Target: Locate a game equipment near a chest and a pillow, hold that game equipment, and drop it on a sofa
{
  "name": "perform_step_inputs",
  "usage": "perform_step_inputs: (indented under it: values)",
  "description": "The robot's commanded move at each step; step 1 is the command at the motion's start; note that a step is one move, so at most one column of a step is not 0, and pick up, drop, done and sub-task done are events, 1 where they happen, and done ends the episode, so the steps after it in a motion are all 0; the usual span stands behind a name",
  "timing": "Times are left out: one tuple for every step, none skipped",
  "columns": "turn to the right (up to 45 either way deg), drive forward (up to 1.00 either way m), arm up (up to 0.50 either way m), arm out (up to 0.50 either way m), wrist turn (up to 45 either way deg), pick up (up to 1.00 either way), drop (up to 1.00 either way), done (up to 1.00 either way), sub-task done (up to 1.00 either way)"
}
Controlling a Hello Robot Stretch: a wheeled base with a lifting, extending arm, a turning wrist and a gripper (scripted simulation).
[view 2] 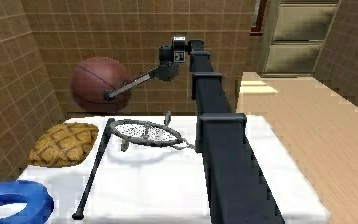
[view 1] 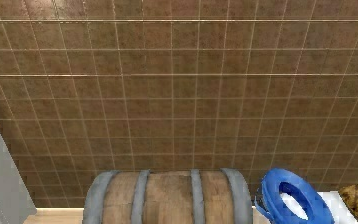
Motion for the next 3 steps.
perform_step_inputs:
  values:
    - [0.0,0.0,0.0,0.0,-45.0,0.0,0.0,0.0,0.0]
    - [0.0,0.0,0.0,0.0,-18.0,0.0,0.0,0.0,0.0]
    - [0.0,0.0,0.0,-0.46,0.0,0.0,0.0,0.0,0.0]
